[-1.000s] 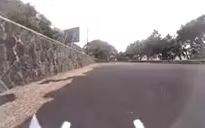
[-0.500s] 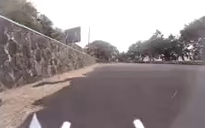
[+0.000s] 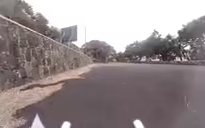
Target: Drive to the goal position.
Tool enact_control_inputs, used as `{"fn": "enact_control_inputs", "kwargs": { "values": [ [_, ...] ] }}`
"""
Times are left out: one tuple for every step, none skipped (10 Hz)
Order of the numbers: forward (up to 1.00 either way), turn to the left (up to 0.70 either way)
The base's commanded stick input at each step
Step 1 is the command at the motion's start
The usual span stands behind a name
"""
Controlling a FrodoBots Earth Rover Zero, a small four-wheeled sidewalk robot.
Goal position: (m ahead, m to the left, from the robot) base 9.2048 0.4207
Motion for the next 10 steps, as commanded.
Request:
{"fn": "enact_control_inputs", "kwargs": {
  "values": [
    [0.7, -0.35],
    [0.7, -0.35],
    [0.7, -0.35],
    [0.7, -0.35],
    [0.7, -0.35],
    [0.7, -0.35],
    [0.7, -0.28],
    [0.7, -0.01],
    [0.7, 0.0],
    [0.7, 0.0]
  ]
}}
